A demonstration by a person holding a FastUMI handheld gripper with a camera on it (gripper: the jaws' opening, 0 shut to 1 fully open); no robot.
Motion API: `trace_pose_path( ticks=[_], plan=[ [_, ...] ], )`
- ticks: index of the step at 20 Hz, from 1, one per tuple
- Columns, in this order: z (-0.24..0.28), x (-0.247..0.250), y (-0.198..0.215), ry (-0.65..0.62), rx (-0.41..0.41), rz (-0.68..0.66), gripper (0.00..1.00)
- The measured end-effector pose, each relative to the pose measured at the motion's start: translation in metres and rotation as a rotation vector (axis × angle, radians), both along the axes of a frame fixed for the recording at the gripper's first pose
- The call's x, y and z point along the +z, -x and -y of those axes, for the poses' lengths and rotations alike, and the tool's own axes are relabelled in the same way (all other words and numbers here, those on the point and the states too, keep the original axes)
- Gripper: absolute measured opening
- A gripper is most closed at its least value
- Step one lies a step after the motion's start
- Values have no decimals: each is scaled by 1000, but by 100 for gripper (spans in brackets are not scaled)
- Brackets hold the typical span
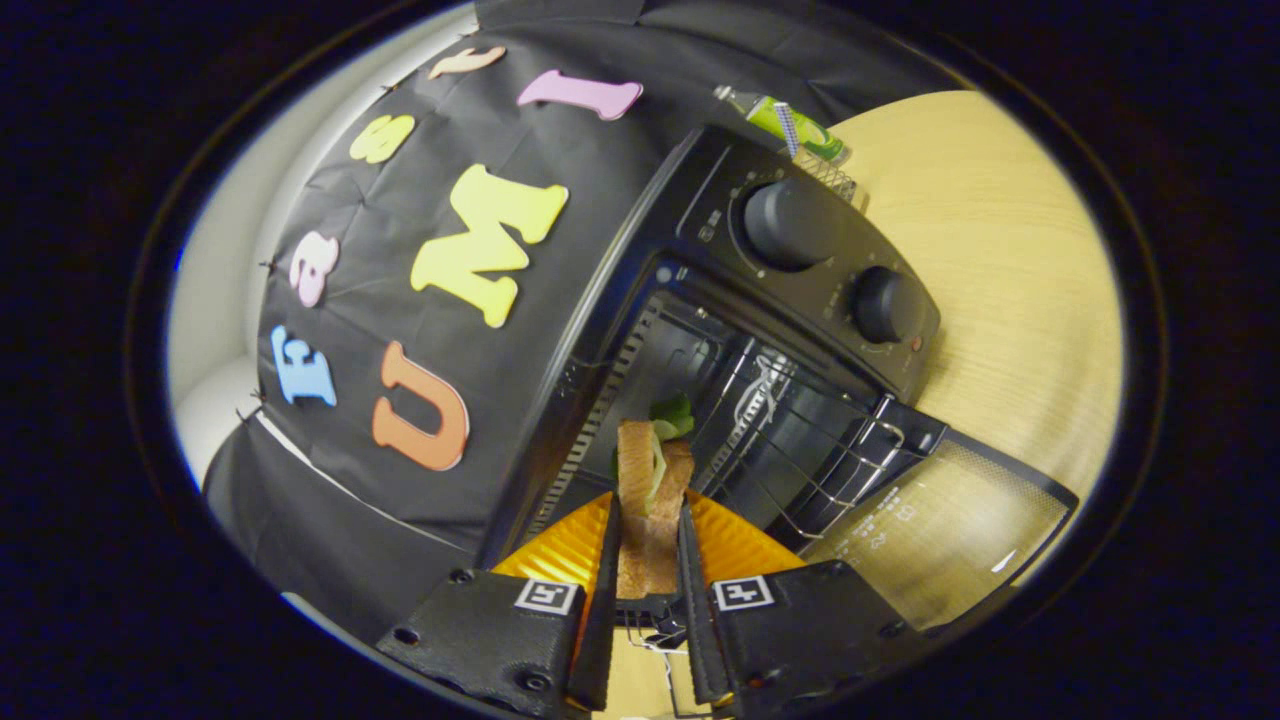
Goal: Open the toaster oven, put the food inside, and close the toaster oven door.
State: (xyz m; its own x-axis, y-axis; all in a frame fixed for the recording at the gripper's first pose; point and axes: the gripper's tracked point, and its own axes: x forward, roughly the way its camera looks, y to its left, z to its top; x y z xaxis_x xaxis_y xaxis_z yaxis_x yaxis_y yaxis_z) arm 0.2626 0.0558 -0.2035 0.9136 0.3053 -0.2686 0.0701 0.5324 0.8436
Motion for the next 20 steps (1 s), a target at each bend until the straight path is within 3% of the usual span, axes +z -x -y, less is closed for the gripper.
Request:
trace_pose_path(
  ticks=[2,6,9,13,18,20],
  plan=[
    [-5,-6,-6,49,62,-33,38],
    [20,2,-21,62,31,-37,45],
    [33,-11,-20,133,10,-86,68],
    [20,-5,-4,313,91,-46,97],
    [-2,2,33,580,171,2,100],
    [-2,13,49,645,166,28,100]
  ],
)
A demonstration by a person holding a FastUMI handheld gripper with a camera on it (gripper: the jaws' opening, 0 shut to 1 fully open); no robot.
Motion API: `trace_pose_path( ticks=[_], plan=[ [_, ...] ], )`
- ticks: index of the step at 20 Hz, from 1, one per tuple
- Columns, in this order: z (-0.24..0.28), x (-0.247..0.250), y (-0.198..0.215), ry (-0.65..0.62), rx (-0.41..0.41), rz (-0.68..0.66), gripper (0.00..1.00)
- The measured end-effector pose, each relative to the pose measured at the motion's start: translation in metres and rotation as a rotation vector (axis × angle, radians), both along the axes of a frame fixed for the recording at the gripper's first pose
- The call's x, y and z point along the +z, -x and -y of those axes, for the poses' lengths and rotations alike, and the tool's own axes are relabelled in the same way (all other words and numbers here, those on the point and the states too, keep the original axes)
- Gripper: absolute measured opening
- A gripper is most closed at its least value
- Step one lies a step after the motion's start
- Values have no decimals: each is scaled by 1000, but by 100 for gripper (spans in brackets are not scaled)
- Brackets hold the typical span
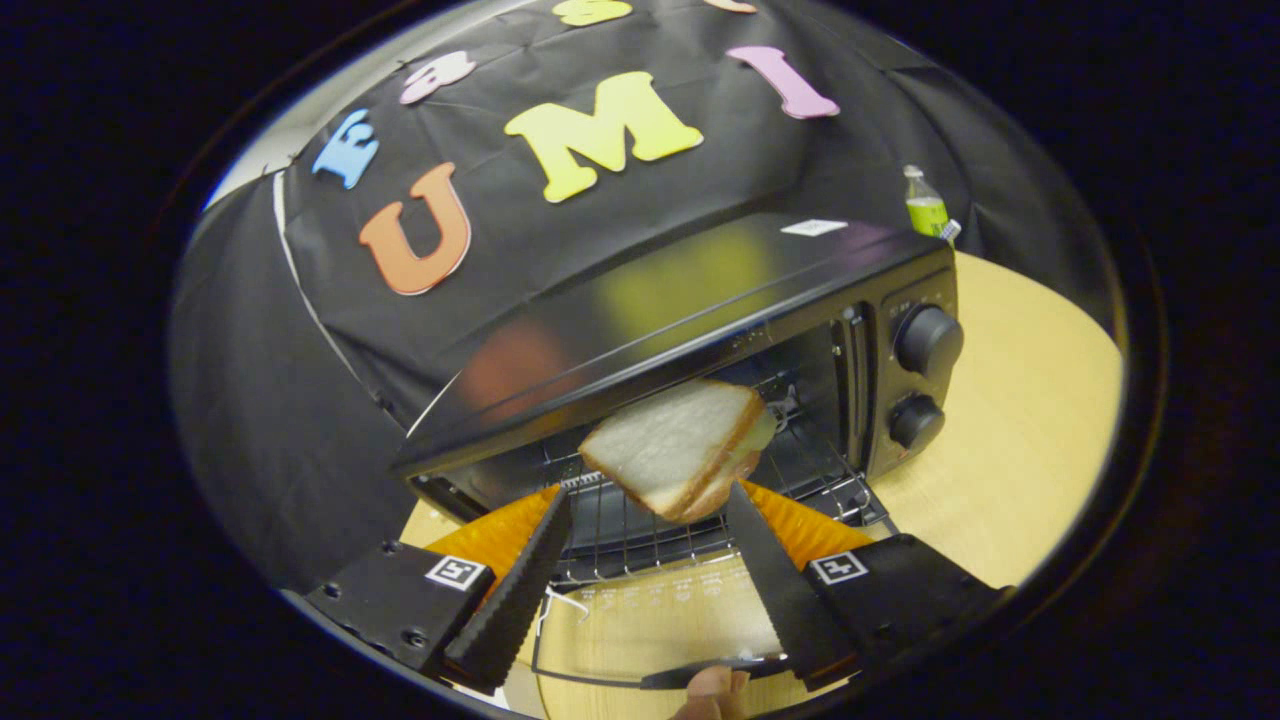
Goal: Open the toaster oven, put the food inside, and close the toaster oven door.
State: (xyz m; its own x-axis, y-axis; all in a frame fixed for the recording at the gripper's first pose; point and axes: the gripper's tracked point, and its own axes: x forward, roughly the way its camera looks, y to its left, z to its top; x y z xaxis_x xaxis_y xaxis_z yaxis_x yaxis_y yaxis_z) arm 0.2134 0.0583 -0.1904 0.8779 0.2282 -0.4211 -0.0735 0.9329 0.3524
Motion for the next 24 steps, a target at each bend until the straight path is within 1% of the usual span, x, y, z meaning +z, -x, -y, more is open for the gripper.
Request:
trace_pose_path(
  ticks=[3,6,8,9,10,13,16,18,20,21,24],
  plan=[
    [4,8,31,79,-10,9,100],
    [12,9,61,193,1,22,100],
    [23,3,81,267,-27,14,100],
    [24,2,90,296,-28,14,100],
    [22,2,97,313,-6,22,100],
    [21,-7,109,339,0,17,100],
    [18,-36,118,350,2,-50,100],
    [21,-52,121,341,-24,-99,100],
    [23,-63,122,335,-60,-124,100],
    [22,-66,123,333,-65,-137,100],
    [16,-76,124,345,-37,-156,100]
  ],
)
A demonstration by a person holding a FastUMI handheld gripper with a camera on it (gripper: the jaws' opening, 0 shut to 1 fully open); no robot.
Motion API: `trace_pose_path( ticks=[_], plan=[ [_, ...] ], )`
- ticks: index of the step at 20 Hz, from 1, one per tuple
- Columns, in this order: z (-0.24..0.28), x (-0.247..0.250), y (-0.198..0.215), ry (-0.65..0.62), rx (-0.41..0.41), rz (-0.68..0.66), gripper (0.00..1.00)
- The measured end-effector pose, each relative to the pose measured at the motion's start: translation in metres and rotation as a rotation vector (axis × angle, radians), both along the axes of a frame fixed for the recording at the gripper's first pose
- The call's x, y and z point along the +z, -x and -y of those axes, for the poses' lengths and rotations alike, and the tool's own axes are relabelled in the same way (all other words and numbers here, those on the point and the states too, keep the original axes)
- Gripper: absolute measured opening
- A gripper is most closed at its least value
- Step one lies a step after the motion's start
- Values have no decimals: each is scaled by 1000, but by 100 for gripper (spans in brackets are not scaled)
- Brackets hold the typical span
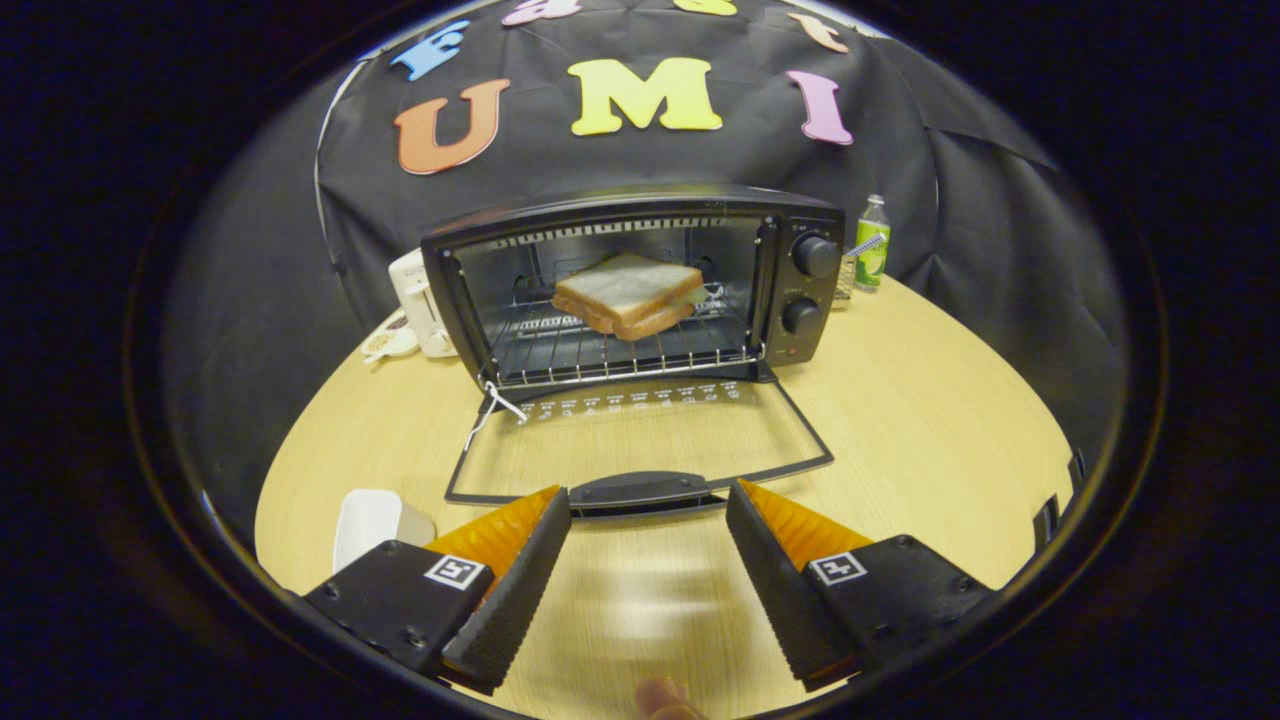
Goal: Open the toaster oven, put the food inside, and close the toaster oven door.
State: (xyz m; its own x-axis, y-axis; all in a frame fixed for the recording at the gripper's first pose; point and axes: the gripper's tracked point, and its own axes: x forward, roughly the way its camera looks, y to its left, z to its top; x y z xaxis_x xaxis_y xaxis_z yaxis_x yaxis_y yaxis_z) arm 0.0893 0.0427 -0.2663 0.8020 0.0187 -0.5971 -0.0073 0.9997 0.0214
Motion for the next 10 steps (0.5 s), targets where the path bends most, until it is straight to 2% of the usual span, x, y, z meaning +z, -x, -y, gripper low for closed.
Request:
trace_pose_path(
  ticks=[4,10],
  plan=[
    [-9,-14,3,34,35,-39,100],
    [-5,-44,0,11,7,-149,100]
  ],
)
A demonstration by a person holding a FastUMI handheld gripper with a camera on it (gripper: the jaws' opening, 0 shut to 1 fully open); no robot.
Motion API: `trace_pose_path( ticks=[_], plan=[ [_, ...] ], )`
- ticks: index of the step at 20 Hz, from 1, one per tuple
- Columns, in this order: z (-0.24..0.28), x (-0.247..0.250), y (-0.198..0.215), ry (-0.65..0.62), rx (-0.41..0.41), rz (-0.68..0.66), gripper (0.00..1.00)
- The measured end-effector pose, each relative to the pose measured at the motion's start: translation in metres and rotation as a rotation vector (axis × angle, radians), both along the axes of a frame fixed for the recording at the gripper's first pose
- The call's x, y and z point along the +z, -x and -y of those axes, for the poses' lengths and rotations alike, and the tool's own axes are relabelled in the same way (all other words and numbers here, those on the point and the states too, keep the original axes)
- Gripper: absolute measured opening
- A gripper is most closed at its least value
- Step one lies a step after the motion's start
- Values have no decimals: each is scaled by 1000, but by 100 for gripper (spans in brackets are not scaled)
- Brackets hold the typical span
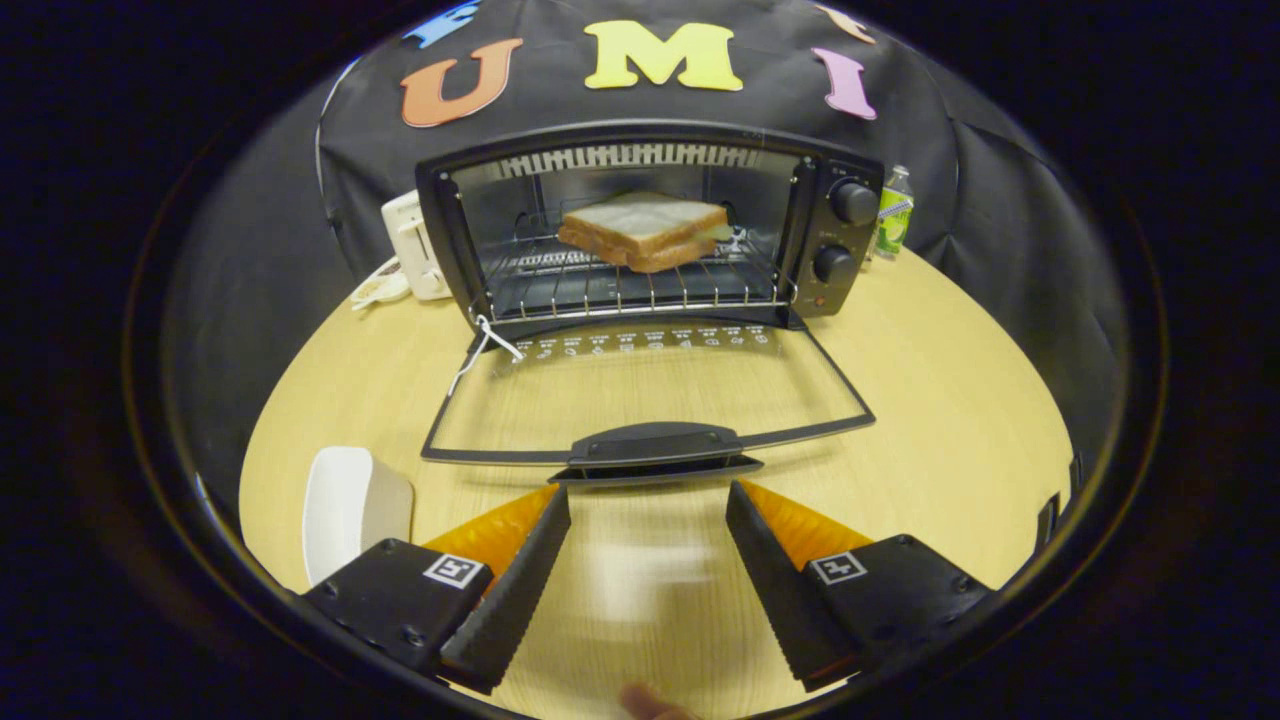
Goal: Open the toaster oven, put the food inside, and close the toaster oven door.
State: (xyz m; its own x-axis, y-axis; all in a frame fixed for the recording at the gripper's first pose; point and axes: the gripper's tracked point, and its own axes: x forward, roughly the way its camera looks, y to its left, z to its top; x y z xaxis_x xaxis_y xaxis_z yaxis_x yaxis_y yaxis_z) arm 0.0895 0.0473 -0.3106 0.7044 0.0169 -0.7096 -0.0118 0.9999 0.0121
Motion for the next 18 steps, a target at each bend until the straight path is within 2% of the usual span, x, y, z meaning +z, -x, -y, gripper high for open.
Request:
trace_pose_path(
  ticks=[3,5,10,18],
  plan=[
    [0,3,-4,-20,4,6,100],
    [5,10,-9,10,7,36,100],
    [2,9,-10,39,44,10,100],
    [1,18,-9,11,31,29,100]
  ],
)
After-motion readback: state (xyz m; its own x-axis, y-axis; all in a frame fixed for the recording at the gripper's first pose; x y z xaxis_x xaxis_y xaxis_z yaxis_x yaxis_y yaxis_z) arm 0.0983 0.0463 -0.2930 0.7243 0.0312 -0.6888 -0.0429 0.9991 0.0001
